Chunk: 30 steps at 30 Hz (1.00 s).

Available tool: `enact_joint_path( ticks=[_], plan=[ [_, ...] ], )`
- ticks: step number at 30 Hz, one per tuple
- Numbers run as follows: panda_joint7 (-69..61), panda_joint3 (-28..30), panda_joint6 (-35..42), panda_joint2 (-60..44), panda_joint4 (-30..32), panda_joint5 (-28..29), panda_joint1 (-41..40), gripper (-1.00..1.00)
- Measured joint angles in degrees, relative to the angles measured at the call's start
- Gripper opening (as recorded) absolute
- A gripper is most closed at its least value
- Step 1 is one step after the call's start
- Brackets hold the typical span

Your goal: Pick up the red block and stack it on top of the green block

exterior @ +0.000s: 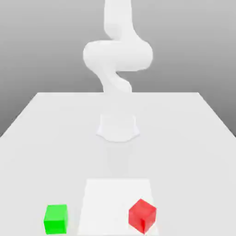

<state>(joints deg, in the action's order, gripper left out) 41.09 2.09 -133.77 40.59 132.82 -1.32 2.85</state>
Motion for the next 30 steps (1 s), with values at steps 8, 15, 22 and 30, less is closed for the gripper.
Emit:
enact_joint_path(
  ticks=[8,15,22,30],
  plan=[
    [-15.8,5.3,-6.4,-17.1,3.4,-4.8,7.8,0.0],
    [-28.7,6.6,-11.8,-31.8,6.2,-8.1,11.6,0.0],
    [-37.9,6.0,-17.8,-45.6,9.2,-6.2,13.3,0.0],
    [-42.4,3.9,-28.7,-61.2,9.1,-5.6,11.9,-1.0]
  ],
)
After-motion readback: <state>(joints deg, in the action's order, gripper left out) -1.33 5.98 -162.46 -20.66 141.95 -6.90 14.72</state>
